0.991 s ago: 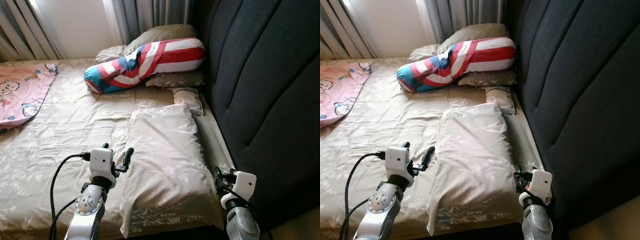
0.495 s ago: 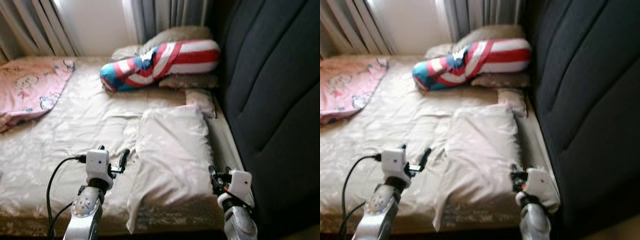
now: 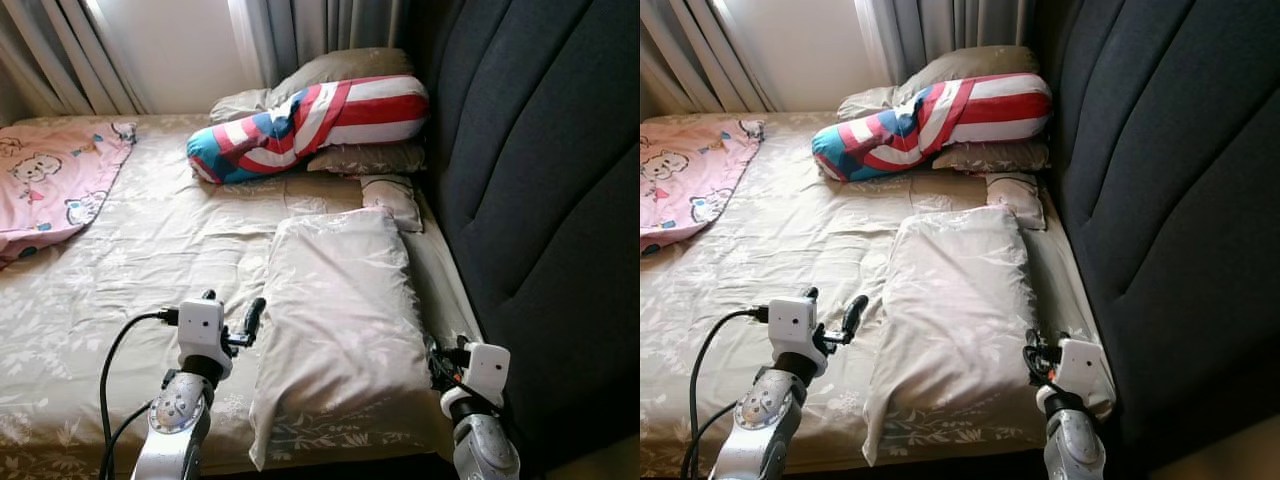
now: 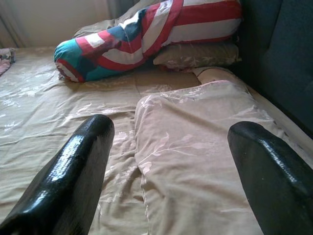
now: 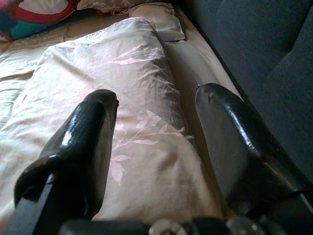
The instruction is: Clean up the room
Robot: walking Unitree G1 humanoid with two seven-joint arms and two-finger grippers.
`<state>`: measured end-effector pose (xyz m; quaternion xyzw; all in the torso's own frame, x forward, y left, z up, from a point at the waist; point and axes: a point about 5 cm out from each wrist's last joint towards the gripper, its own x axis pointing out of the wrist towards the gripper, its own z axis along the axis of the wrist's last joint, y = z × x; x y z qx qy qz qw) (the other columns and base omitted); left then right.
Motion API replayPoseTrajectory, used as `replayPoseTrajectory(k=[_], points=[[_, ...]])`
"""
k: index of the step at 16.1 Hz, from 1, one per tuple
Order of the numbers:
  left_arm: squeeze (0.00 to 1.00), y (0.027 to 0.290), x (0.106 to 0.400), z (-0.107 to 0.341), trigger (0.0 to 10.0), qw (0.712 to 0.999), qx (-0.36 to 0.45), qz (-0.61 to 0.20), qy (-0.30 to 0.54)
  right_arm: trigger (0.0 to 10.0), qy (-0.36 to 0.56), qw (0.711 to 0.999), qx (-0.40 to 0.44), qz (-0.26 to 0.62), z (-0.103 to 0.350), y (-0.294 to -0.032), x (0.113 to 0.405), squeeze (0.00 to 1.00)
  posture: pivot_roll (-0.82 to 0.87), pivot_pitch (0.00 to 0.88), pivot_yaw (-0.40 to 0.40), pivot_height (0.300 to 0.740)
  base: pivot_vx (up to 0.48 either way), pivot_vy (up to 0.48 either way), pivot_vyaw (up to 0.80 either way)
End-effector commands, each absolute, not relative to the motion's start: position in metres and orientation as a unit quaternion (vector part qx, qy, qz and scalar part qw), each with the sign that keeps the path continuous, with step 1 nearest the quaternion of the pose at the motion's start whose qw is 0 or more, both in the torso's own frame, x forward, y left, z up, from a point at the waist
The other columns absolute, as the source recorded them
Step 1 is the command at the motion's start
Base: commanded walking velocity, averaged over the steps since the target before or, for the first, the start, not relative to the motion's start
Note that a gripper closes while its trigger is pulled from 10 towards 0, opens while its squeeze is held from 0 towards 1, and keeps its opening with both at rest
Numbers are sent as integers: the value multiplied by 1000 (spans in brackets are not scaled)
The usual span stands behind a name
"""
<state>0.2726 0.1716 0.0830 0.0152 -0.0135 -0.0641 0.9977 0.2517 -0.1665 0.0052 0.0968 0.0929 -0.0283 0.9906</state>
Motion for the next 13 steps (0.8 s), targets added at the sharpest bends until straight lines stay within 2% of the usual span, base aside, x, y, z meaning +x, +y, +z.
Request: replayPoseTrajectory(k=[1,11,13], points=[[0,172,273,81,10000,998,9,-65,-6,10000,90,990,100,-31,7,-167,253,0,-9,34,-6,740,247,0,0],[0,170,272,81,10000,998,10,-67,-7,10000,89,991,98,-29,8,-168,253,0,-10,34,-11,740,256,0,0],[0,170,272,81,10000,998,12,-67,-7,10000,89,991,97,-28,8,-168,253,0,-10,33,-12,740,0,0,0]])
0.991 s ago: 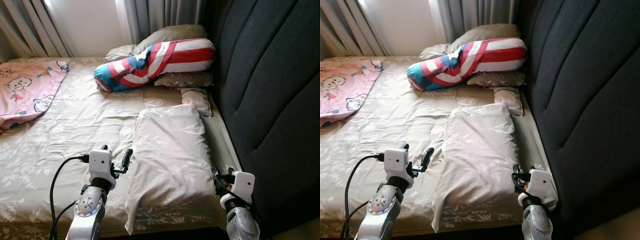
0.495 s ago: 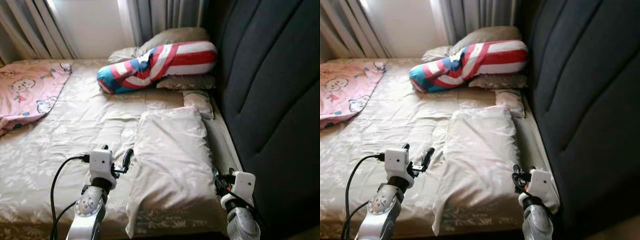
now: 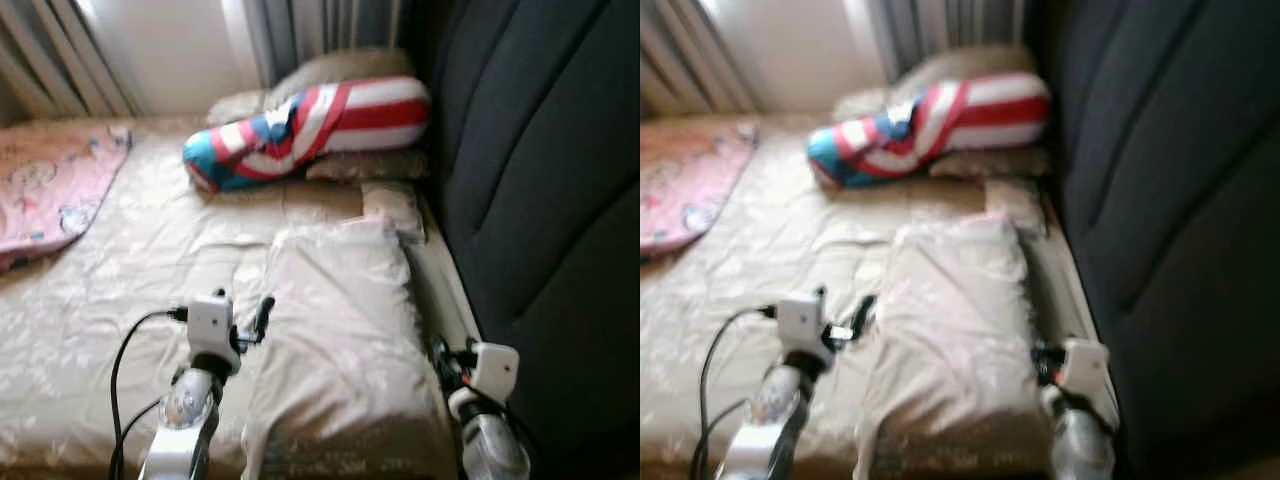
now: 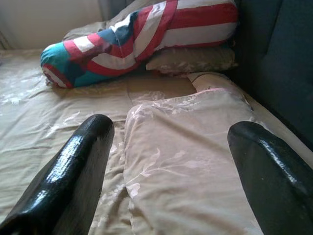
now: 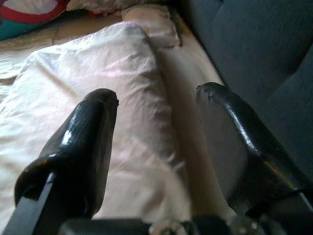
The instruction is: Clean up the room
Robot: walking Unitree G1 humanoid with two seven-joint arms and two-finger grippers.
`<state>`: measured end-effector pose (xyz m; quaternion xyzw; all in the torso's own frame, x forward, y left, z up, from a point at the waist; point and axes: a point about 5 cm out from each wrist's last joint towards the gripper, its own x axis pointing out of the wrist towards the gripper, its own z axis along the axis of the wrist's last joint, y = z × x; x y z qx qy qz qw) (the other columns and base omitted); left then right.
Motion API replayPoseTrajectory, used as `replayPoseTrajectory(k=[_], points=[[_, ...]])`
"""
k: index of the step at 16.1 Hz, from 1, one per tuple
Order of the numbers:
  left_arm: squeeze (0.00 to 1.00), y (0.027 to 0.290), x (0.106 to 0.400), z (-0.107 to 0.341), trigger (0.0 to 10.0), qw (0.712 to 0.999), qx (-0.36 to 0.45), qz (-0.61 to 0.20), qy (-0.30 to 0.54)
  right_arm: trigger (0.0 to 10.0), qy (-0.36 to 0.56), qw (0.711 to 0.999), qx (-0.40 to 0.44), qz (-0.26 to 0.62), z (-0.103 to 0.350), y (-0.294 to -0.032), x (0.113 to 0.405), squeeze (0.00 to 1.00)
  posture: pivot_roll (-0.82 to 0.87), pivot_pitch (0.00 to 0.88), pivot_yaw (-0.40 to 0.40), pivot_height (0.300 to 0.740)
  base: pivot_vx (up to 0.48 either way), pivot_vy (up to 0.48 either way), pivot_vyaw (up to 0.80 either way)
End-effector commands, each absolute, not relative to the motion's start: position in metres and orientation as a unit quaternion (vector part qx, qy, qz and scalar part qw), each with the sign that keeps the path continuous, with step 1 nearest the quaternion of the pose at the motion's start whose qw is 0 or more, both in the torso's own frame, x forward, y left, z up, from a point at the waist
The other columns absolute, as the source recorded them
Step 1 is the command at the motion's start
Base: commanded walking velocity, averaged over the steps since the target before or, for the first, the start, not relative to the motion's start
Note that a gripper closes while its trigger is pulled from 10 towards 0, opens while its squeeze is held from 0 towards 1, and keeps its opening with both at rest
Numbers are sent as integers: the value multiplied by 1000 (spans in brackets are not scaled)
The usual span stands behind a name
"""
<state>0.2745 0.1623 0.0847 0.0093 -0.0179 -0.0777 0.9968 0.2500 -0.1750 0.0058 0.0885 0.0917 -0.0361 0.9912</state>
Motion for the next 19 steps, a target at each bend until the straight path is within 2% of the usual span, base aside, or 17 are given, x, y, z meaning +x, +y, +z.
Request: replayPoseTrajectory(k=[1,10,19], points=[[0,170,272,82,10000,998,12,-69,-8,10000,89,991,97,-28,8,-168,253,0,-9,33,-13,740,0,0,0],[0,169,272,83,10000,997,12,-75,-12,10000,80,992,99,-24,12,-166,254,0,-18,7,-8,740,0,0,0],[0,171,272,85,10000,997,12,-75,-13,10000,80,991,102,-24,12,-164,253,0,-13,31,-12,740,0,0,0]])
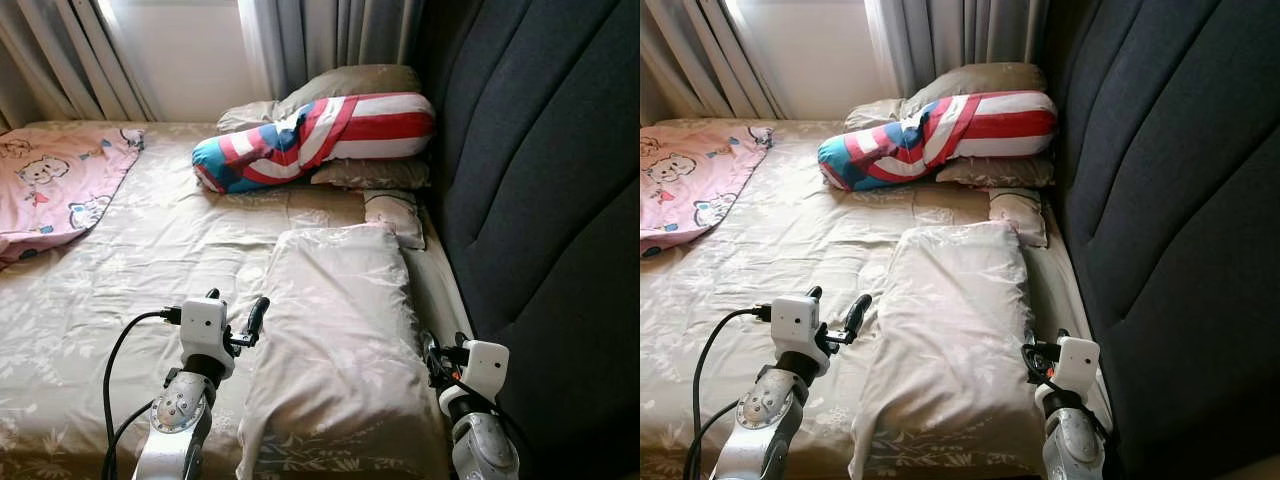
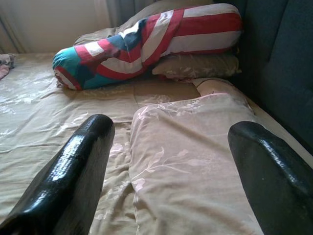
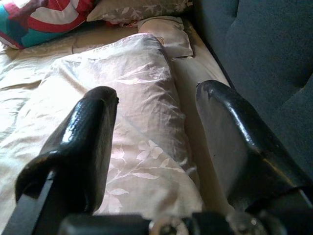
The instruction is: Clean up the room
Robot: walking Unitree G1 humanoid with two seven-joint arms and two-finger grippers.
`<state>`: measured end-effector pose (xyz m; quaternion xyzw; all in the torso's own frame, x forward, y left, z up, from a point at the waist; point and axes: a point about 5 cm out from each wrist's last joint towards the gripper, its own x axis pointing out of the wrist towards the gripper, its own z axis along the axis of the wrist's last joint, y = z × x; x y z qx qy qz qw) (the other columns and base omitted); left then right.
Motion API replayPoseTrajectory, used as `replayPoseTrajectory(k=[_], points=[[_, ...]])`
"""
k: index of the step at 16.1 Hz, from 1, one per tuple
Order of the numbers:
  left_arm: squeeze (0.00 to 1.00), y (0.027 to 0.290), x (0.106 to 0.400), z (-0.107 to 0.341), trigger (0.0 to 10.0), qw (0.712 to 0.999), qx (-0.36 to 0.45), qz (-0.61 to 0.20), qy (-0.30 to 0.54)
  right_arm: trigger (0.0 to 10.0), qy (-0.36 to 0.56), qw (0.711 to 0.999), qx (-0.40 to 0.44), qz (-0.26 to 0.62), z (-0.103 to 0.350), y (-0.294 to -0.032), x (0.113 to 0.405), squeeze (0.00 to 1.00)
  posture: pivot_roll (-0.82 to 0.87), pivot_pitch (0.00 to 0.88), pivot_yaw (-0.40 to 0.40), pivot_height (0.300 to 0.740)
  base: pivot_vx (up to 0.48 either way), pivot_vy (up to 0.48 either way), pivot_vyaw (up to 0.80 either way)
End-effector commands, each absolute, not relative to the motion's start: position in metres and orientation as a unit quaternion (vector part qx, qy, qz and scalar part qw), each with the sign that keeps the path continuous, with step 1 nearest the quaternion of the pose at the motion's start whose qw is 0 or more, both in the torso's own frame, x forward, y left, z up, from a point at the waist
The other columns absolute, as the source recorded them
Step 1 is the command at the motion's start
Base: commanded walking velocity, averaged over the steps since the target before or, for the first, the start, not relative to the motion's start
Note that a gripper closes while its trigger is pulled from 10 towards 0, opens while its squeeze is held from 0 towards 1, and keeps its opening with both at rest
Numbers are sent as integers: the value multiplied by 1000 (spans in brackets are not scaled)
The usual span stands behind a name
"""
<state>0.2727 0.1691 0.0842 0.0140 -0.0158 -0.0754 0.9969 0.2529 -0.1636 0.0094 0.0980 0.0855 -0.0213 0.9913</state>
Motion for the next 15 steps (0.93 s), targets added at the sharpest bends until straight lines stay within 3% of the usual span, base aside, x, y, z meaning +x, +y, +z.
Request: replayPoseTrajectory(k=[1,15], points=[[0,171,272,85,10000,997,12,-75,-14,10000,80,991,103,-25,12,-164,253,0,-13,34,-13,740,0,0,0],[0,171,270,86,10000,997,12,-74,-14,10000,80,991,103,-24,13,-165,253,0,-12,46,-16,740,0,0,0]])
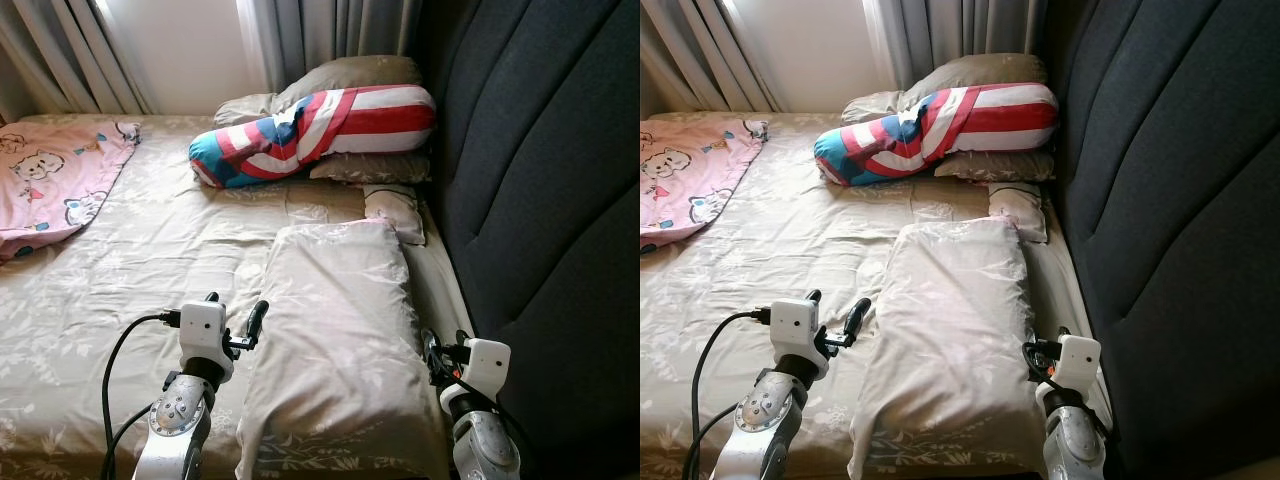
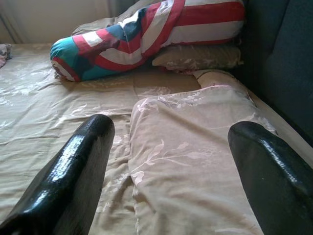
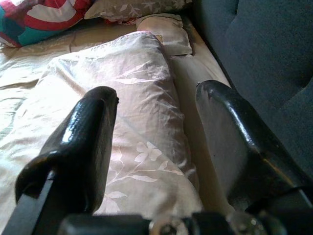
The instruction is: Clean up the room
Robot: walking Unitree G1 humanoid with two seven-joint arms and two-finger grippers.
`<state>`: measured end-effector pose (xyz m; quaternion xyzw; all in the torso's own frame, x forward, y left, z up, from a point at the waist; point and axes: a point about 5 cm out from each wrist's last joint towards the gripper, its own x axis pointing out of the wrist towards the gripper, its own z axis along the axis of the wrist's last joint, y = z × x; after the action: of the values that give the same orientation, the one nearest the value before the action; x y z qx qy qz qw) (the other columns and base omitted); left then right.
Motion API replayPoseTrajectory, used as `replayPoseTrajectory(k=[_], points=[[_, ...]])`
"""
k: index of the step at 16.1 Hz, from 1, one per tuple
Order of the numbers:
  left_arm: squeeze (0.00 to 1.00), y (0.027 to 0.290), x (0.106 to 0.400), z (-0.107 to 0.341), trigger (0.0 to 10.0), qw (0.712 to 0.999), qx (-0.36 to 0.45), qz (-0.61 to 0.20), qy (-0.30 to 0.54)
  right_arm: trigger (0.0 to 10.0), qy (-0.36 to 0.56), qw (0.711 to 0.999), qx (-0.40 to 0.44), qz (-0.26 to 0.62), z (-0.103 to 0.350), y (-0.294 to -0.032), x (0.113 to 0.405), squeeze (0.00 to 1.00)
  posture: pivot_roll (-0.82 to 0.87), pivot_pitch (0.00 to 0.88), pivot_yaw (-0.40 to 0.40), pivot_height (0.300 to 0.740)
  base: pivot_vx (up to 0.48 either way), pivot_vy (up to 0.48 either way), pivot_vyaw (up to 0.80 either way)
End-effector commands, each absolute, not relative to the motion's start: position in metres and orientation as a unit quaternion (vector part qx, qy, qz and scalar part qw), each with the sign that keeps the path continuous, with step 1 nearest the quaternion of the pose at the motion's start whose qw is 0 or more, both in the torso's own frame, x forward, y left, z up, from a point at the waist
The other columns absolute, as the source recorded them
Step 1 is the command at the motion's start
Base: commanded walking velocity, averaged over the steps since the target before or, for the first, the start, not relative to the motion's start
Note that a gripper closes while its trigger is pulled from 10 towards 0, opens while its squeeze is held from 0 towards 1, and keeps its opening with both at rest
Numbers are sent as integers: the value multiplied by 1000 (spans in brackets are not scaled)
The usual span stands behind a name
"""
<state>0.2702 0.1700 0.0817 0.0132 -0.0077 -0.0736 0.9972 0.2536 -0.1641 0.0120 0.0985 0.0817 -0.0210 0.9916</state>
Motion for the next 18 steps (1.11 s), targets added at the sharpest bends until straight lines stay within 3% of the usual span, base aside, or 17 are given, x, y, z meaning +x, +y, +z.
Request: replayPoseTrajectory(k=[1,11,18], points=[[0,171,270,86,10000,997,13,-74,-14,10000,80,991,103,-25,13,-166,252,0,-12,46,-16,740,0,0,0],[0,170,271,86,10000,997,15,-76,-15,10000,80,991,103,-23,13,-166,253,0,-13,33,-18,740,257,0,0],[0,170,270,88,10000,996,16,-89,-19,10000,76,991,107,-24,14,-164,251,0,-15,32,-15,740,0,0,0]])
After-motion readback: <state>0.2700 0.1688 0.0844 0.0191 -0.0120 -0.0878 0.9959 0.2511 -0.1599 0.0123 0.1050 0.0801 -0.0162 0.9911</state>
